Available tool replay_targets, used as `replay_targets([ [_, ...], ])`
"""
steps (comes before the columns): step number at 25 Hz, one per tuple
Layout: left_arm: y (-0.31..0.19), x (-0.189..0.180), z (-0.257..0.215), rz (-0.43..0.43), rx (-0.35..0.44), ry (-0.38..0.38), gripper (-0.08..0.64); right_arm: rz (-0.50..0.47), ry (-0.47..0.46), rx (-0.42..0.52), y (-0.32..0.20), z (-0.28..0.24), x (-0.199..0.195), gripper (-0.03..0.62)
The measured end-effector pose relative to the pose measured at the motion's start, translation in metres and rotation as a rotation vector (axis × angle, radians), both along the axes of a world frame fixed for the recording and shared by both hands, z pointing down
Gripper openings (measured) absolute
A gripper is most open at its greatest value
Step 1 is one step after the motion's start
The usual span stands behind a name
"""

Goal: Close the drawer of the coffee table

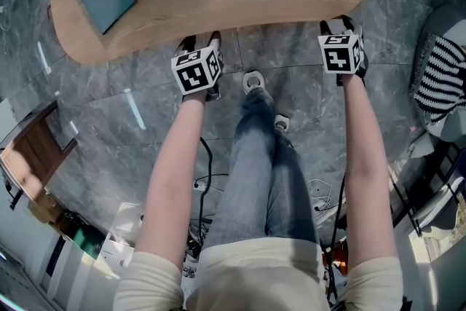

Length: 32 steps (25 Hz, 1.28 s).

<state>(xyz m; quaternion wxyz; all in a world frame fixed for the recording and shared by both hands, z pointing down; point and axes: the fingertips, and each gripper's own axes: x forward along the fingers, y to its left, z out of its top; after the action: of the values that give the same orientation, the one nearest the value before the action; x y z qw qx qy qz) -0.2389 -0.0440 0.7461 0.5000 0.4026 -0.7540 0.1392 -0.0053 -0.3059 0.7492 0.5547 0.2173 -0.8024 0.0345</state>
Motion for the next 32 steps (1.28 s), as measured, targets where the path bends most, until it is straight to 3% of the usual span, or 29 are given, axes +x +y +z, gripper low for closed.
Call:
replay_targets([
  [5,0.006,0.018,-0.026,-0.035,0.063,-0.043,0.236,0.001,-0.094,-0.005,0.017,-0.029,0.001,0.214],
  [13,0.003,0.067,-0.088,-0.032,0.218,-0.113,0.046,0.115,-0.373,-0.052,0.054,-0.100,0.001,0.013],
  [15,0.001,0.084,-0.106,-0.020,0.256,-0.121,0.002,0.116,-0.437,-0.068,0.071,-0.123,0.003,0.003],
  [22,0.008,0.154,-0.175,0.038,0.337,-0.122,0.002,0.072,-0.570,-0.112,0.140,-0.206,0.033,0.003],
  [32,0.033,0.245,-0.288,0.130,0.425,-0.095,0.002,-0.022,-0.652,-0.028,0.207,-0.326,0.106,0.002],
])
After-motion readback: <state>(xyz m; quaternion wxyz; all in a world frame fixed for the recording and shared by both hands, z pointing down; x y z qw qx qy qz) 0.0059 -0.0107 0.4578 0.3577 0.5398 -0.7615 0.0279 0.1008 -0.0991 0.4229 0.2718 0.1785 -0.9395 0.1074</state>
